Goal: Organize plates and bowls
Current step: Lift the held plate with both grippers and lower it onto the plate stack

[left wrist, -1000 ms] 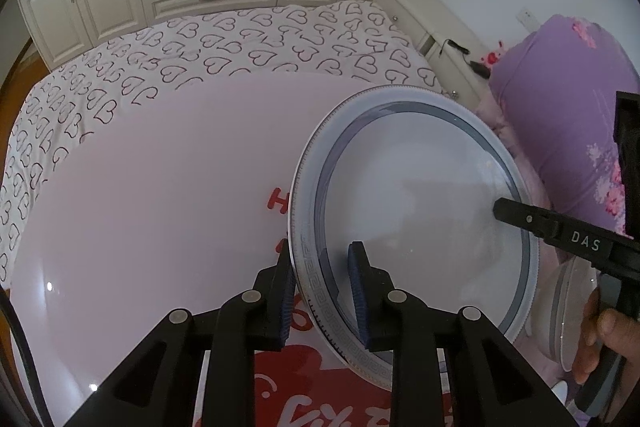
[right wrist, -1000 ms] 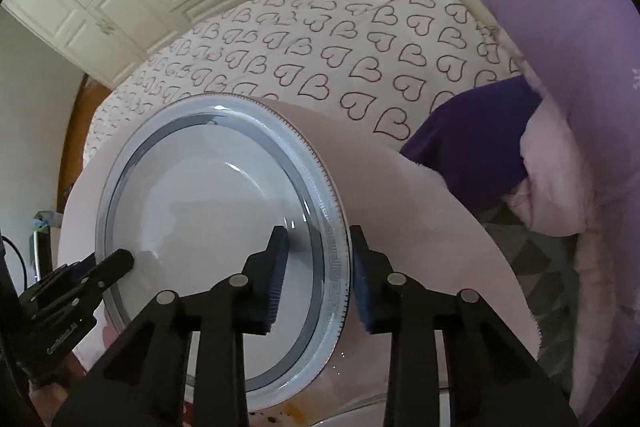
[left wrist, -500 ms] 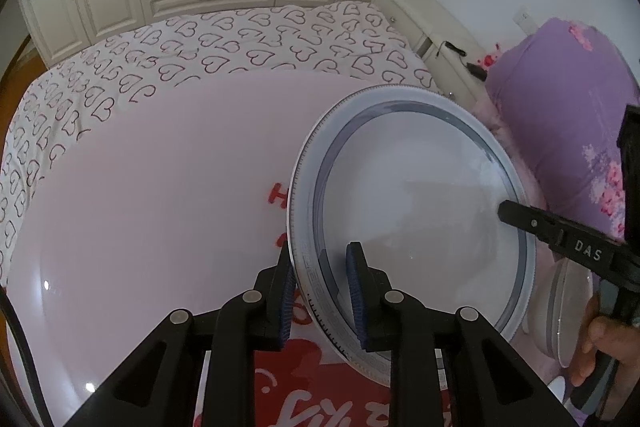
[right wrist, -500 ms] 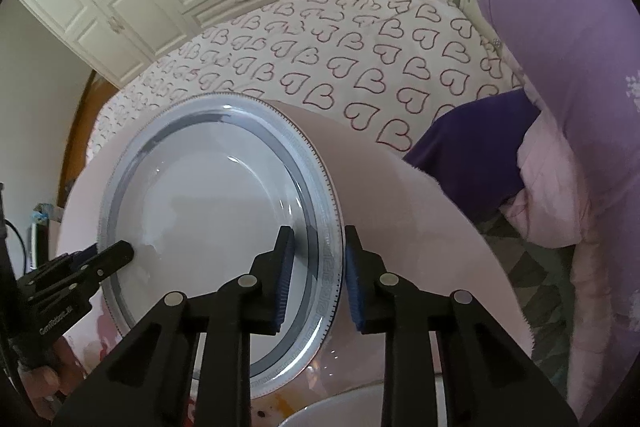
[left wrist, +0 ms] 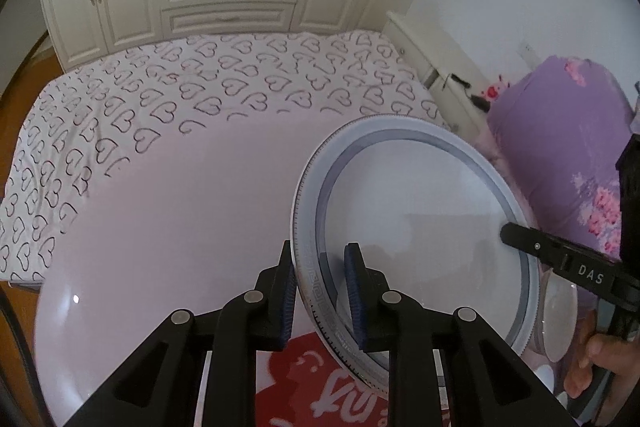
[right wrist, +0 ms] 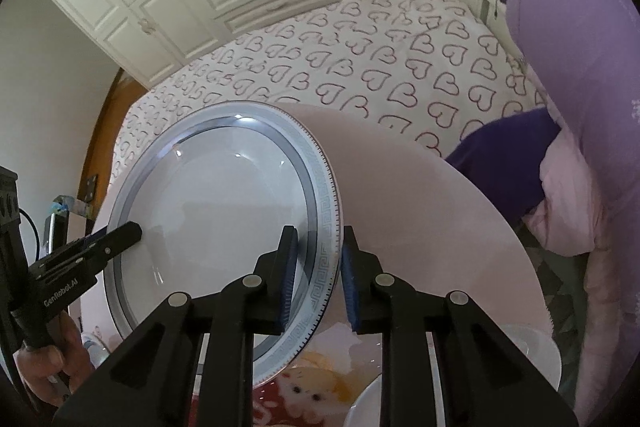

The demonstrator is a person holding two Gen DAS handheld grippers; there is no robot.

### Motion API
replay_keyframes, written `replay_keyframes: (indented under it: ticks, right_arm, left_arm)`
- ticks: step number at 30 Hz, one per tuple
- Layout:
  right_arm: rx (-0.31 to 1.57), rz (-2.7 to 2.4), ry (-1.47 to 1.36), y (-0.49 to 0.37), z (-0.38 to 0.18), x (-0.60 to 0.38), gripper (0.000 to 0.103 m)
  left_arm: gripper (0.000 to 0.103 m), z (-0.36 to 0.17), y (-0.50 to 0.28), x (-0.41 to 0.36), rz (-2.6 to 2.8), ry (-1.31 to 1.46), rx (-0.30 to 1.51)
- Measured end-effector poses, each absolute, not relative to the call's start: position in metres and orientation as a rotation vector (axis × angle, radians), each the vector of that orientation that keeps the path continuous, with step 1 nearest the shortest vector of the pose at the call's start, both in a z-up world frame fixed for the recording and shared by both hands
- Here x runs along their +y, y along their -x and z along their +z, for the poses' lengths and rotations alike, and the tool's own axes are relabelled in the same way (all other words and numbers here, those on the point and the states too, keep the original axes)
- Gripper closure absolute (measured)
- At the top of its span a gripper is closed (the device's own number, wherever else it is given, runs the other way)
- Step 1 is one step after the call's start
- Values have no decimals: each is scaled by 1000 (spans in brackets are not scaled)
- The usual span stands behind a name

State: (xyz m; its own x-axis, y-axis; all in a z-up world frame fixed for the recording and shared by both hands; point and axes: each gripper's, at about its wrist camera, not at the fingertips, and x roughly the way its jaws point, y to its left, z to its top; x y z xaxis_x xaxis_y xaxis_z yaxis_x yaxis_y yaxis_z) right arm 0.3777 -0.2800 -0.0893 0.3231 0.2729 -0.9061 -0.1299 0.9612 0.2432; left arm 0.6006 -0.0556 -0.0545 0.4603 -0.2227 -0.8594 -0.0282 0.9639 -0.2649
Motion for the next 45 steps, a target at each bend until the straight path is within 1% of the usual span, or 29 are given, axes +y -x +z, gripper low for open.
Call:
replay_keyframes:
  ticks: [5, 11, 17, 21, 26, 30, 39, 45]
  right_arm:
    - [1171, 295, -118, -360, -65, -264, 82]
    - [1102, 348, -104, -322, -32, -236, 82]
    - [1042, 402, -97, -278, -10, -206, 82]
    - [1009, 431, -84, -246, -1, -185, 82]
    - [993, 480, -88, -205, -5, -160, 82]
    - [996, 501, -94, -181, -15, -148, 82]
    - [1029, 492, -95, -143, -42, -139, 82]
    - [1056, 479, -88, -121, -59, -136, 81]
  left_arm:
    - [85, -38, -571, -38, -123, 263, 1044]
    - [85, -9, -517, -8, -126, 270, 968]
    - [85, 12, -442, 31, -123, 268, 902]
    - [85, 20, -376, 59, -115, 243, 876]
    - [84, 24, -303, 88, -101, 247, 883]
    - [84, 28, -259, 99, -78, 225, 876]
    - [84, 22, -212, 83, -66, 192, 917]
    - [83, 15, -211, 64, -57, 171, 949]
